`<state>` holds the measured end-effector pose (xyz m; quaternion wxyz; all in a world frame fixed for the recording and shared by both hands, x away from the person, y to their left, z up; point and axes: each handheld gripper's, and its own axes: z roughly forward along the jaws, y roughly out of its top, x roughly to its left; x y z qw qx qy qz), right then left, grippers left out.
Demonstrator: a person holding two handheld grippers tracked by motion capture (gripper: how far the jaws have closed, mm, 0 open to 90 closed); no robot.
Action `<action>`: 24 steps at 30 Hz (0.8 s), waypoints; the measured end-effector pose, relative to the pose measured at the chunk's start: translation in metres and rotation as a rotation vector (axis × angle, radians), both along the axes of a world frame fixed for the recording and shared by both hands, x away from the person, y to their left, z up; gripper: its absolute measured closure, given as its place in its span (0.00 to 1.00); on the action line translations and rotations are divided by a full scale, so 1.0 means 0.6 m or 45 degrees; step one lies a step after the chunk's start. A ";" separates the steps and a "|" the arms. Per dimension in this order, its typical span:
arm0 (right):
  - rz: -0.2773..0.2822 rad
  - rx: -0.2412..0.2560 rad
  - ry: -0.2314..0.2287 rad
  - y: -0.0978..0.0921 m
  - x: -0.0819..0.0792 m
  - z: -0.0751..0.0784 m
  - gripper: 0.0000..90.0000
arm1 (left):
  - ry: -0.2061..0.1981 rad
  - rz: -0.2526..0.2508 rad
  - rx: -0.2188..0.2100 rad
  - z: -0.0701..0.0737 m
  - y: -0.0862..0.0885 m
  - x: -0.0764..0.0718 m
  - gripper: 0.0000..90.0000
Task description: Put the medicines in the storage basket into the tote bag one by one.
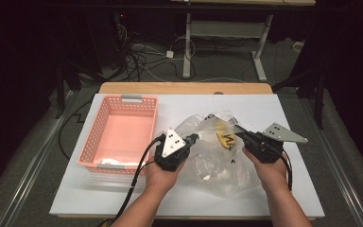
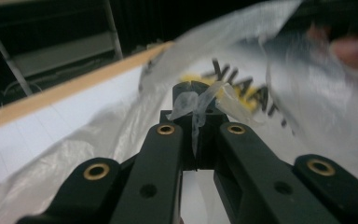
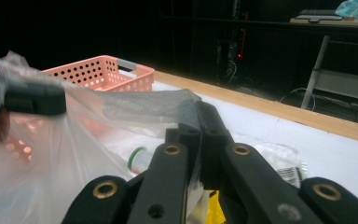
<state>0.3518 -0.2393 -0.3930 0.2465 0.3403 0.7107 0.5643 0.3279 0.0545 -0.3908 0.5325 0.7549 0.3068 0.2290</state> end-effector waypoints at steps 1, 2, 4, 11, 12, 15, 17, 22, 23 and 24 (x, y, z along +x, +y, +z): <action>-0.002 0.001 0.005 -0.001 -0.001 0.000 1.00 | -0.006 0.000 -0.002 0.005 -0.001 0.002 0.98; -0.005 0.004 0.003 -0.002 -0.001 0.001 1.00 | -0.018 0.000 -0.009 0.012 -0.003 0.005 0.98; -0.011 0.012 -0.001 -0.006 -0.001 0.003 1.00 | -0.029 -0.008 -0.005 0.021 -0.006 0.010 0.98; -0.024 0.037 -0.021 -0.013 -0.004 0.014 1.00 | -0.066 -0.036 0.029 0.060 -0.029 0.035 0.98; -0.023 0.042 -0.028 -0.014 -0.005 0.017 1.00 | -0.063 -0.044 0.022 0.067 -0.031 0.039 0.98; -0.021 0.048 -0.042 -0.012 -0.007 0.025 1.00 | -0.073 -0.059 0.015 0.082 -0.038 0.048 0.98; -0.027 0.052 -0.048 -0.013 -0.007 0.028 1.00 | -0.089 -0.067 0.025 0.090 -0.041 0.053 0.98; -0.045 0.054 -0.054 -0.016 -0.005 0.033 1.00 | -0.110 -0.091 0.006 0.107 -0.043 0.061 0.98; -0.050 0.056 -0.055 -0.017 -0.004 0.035 1.00 | -0.111 -0.094 0.004 0.110 -0.044 0.063 0.98; -0.050 0.051 -0.063 -0.020 -0.003 0.037 1.00 | -0.110 -0.097 -0.002 0.113 -0.044 0.064 0.98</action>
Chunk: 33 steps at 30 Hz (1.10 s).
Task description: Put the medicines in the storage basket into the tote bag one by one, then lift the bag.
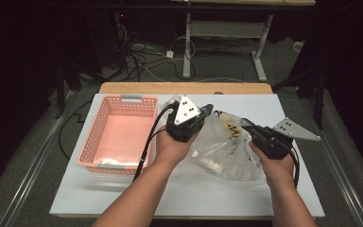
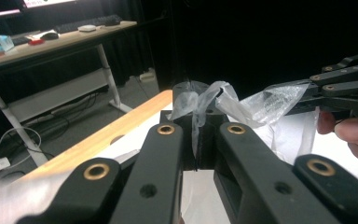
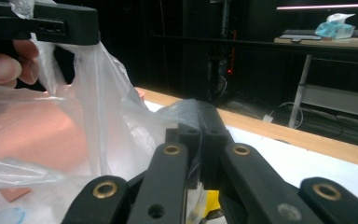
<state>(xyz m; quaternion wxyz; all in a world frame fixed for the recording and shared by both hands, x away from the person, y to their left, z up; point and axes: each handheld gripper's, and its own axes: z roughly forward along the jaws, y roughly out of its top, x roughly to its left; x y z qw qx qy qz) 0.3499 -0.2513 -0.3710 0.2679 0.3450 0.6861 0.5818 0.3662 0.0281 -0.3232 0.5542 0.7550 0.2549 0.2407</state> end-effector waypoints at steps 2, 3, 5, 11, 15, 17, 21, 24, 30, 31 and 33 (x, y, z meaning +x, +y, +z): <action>-0.012 0.006 0.001 -0.003 0.000 0.005 1.00 | -0.006 -0.005 -0.008 0.010 -0.001 0.003 0.98; -0.018 0.009 0.002 -0.004 0.001 0.008 1.00 | -0.013 -0.009 -0.007 0.015 -0.003 0.003 0.98; -0.026 0.003 0.008 -0.003 0.005 0.011 1.00 | -0.032 -0.012 0.010 0.028 -0.007 0.005 0.98; -0.019 -0.017 0.024 0.007 0.019 0.016 1.00 | -0.094 -0.033 -0.007 0.084 -0.016 0.011 0.98; -0.014 -0.023 0.020 0.015 0.025 0.027 1.00 | -0.162 -0.051 -0.031 0.133 -0.020 0.010 0.98; -0.009 -0.029 0.017 0.019 0.029 0.034 1.00 | -0.191 -0.061 -0.031 0.149 -0.024 0.004 0.98; -0.005 -0.042 -0.004 0.029 0.038 0.048 1.00 | -0.218 -0.068 -0.055 0.163 -0.028 -0.003 0.98; 0.001 0.007 -0.050 0.031 0.034 0.077 1.00 | -0.180 -0.057 -0.061 0.152 -0.027 0.007 0.98; 0.000 0.039 -0.153 0.028 0.028 0.137 1.00 | -0.182 -0.057 -0.112 0.157 -0.024 0.014 0.98; 0.000 0.037 -0.168 0.026 0.028 0.144 1.00 | -0.187 -0.061 -0.105 0.157 -0.027 0.014 0.98; 0.001 0.025 -0.161 0.029 0.033 0.146 1.00 | -0.167 -0.064 -0.096 0.152 -0.033 0.020 0.98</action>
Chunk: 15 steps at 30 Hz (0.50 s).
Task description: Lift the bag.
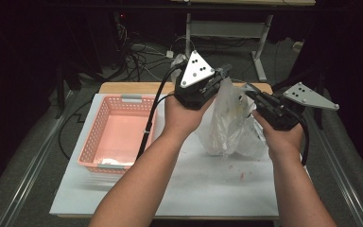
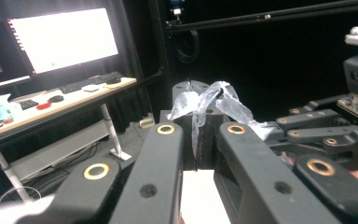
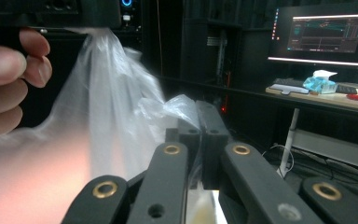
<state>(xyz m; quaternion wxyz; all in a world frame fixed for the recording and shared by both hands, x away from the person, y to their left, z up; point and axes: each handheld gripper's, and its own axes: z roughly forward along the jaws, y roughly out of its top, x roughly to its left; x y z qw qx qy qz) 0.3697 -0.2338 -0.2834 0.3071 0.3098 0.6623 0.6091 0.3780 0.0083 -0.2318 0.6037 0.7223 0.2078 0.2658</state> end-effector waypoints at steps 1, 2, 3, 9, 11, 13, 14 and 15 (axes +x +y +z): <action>0.007 -0.029 0.018 0.003 0.005 -0.003 1.00 | 0.013 0.001 -0.003 -0.005 -0.002 0.003 0.98; -0.009 -0.054 0.031 0.006 0.007 -0.005 1.00 | 0.022 0.000 -0.019 -0.008 -0.001 0.005 0.98; -0.021 -0.049 0.014 0.005 0.006 -0.005 1.00 | 0.035 -0.005 -0.035 -0.013 0.001 0.008 0.98; -0.059 0.009 0.002 -0.013 0.003 -0.011 1.00 | 0.068 0.019 -0.044 -0.030 0.012 0.018 0.98; -0.056 0.055 -0.042 -0.022 -0.005 -0.004 1.00 | 0.080 0.036 -0.048 -0.034 0.017 0.022 0.98; -0.055 0.050 -0.028 -0.027 -0.002 -0.002 1.00 | 0.102 0.045 -0.040 -0.038 0.021 0.028 0.98; -0.059 0.028 0.000 -0.027 0.002 -0.006 1.00 | 0.128 0.042 -0.028 -0.041 0.022 0.031 0.98; -0.071 0.002 0.014 -0.028 0.006 -0.013 1.00 | 0.150 0.049 -0.005 -0.046 0.023 0.034 0.97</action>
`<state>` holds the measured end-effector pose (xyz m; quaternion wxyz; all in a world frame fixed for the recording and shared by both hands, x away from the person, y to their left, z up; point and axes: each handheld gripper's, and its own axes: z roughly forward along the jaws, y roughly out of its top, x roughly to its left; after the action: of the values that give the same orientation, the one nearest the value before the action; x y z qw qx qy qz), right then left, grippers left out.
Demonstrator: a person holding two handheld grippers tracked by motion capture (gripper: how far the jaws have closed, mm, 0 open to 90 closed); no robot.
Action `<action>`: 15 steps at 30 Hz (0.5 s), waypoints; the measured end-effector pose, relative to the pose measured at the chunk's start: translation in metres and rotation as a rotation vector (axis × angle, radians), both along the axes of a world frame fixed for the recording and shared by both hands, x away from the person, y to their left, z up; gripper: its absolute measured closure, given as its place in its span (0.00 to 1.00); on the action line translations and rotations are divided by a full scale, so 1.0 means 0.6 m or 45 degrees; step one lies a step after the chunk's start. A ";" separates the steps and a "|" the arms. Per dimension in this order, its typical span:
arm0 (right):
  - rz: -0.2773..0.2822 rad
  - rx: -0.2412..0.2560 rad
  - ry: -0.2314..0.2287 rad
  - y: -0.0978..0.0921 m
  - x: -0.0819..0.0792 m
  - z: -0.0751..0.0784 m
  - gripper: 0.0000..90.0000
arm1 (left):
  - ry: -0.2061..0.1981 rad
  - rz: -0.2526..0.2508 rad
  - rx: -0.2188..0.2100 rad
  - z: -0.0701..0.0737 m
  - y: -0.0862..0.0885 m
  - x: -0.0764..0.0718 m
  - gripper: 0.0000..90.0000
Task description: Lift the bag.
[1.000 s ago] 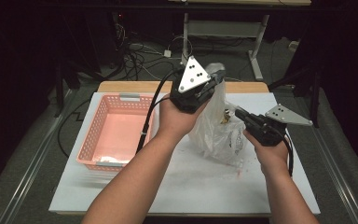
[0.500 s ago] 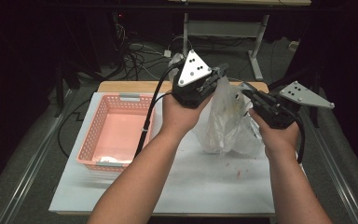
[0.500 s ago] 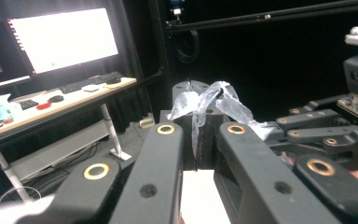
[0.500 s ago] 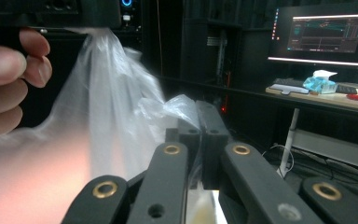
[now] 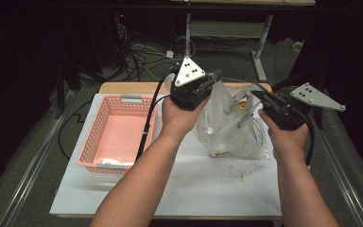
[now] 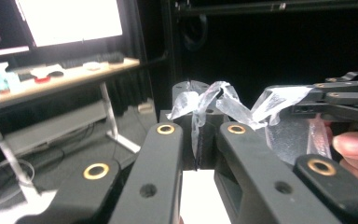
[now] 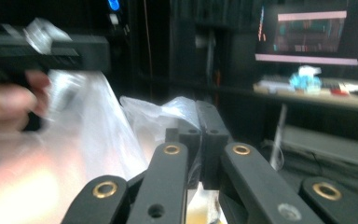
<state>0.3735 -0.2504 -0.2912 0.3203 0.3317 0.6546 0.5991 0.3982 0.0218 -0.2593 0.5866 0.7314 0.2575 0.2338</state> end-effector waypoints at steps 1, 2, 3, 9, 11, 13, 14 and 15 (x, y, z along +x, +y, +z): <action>-0.005 -0.014 0.017 -0.001 0.003 -0.008 1.00 | -0.001 0.015 0.018 -0.006 0.002 0.000 0.97; -0.011 -0.022 0.037 -0.002 0.004 -0.015 1.00 | 0.001 0.021 0.020 -0.013 0.006 0.000 0.96; -0.020 -0.027 0.046 -0.004 0.006 -0.023 1.00 | 0.010 0.021 0.022 -0.020 0.011 -0.001 0.91; -0.043 -0.059 0.100 -0.014 0.012 -0.056 1.00 | 0.004 0.058 0.043 -0.057 0.049 -0.045 0.69; -0.048 -0.067 0.109 -0.018 0.014 -0.062 1.00 | -0.009 0.066 0.057 -0.070 0.061 -0.068 0.65; -0.052 -0.072 0.119 -0.020 0.016 -0.069 1.00 | -0.001 0.065 0.050 -0.087 0.073 -0.087 0.61; -0.052 -0.082 0.118 -0.021 0.017 -0.072 0.99 | 0.011 0.063 0.060 -0.097 0.078 -0.095 0.58; -0.052 -0.081 0.124 -0.021 0.017 -0.076 0.99 | 0.051 0.057 0.061 -0.107 0.083 -0.104 0.57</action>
<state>0.3836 -0.2629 -0.3367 0.3107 0.3633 0.6812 0.5545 0.3358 0.0718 -0.3237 0.5583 0.7438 0.2799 0.2383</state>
